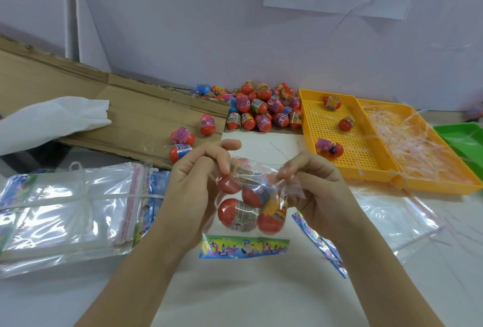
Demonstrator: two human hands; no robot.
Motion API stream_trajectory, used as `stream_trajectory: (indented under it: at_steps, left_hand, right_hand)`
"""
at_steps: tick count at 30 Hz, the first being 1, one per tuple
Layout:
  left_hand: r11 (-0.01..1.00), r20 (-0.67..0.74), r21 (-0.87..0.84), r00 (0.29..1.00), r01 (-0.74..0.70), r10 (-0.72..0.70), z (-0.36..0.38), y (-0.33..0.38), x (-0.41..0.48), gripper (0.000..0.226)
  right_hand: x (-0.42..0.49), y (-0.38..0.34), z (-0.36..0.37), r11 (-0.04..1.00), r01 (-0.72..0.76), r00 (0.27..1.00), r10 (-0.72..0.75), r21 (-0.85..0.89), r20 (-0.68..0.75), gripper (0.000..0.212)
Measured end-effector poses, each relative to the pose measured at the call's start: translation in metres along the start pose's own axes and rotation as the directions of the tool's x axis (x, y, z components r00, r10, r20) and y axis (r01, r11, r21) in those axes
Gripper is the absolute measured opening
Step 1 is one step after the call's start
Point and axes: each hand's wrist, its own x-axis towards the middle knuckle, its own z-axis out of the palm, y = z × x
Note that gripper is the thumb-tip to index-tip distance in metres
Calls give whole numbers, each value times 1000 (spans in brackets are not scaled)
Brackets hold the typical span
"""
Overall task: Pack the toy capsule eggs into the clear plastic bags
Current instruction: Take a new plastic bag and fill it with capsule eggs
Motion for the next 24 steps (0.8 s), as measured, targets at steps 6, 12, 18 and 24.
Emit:
stream_trajectory:
  at_steps: [6, 12, 18, 24]
  left_hand:
    - [990, 100, -114, 993, 79, -68, -2, 4, -3, 16]
    - [992, 72, 122, 996, 33, -42, -5, -2, -1, 27]
    - [997, 174, 29, 982, 65, -69, -11, -3, 3, 42]
    - [971, 146, 146, 966, 191, -213, -12, -9, 6, 56]
  right_hand:
    - [-1, -2, -2, 1000, 14, 1000, -14, -19, -1, 38]
    - [-1, 0, -4, 999, 48, 999, -48, -9, -12, 41]
    - [-2, -3, -7, 997, 83, 996, -83, -3, -39, 25]
    - [-3, -1, -17, 997, 76, 996, -77, -26, -55, 10]
